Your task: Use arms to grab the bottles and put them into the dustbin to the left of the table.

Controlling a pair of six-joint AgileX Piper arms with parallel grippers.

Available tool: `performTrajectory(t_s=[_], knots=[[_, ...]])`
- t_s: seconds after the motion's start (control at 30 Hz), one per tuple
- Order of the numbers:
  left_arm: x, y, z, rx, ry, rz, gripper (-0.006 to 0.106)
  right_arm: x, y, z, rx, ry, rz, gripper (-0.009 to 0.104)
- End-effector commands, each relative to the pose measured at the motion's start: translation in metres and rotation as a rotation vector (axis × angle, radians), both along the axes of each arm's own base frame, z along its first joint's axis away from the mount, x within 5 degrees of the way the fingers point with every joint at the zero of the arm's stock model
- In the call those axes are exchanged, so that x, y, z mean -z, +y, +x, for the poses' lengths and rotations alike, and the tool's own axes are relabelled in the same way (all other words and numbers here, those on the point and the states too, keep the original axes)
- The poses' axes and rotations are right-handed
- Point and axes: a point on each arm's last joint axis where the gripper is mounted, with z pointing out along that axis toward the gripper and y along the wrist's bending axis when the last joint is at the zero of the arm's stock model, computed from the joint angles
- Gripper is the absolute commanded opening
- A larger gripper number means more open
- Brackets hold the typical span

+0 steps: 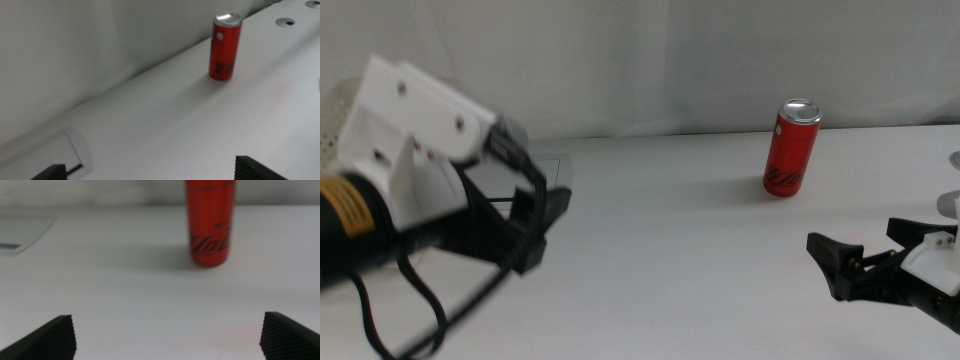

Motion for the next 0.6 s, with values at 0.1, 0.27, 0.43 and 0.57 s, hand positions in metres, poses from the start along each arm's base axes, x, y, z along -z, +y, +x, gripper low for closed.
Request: performTrajectory(t_s=[0.1, 0.27, 0.43, 0.57], knots=[[0.039, -0.002, -0.019, 0.047, -0.024, -0.04, 0.086, 0.015, -0.003, 0.022, 0.12, -0.11, 0.012, 0.103], [0.06, -0.004, -0.033, 0.087, -0.012, -0.055, 0.086, 0.033, 0.008, 0.043, 0.091, -0.137, -0.008, 0.103], [0.062, -0.005, -0.034, 0.085, -0.005, -0.065, 0.086, 0.041, 0.021, 0.074, 0.069, -0.156, -0.063, 0.103], [0.062, -0.005, -0.034, 0.085, -0.002, -0.063, 0.086, 0.041, 0.029, 0.092, 0.064, -0.17, -0.07, 0.103]])
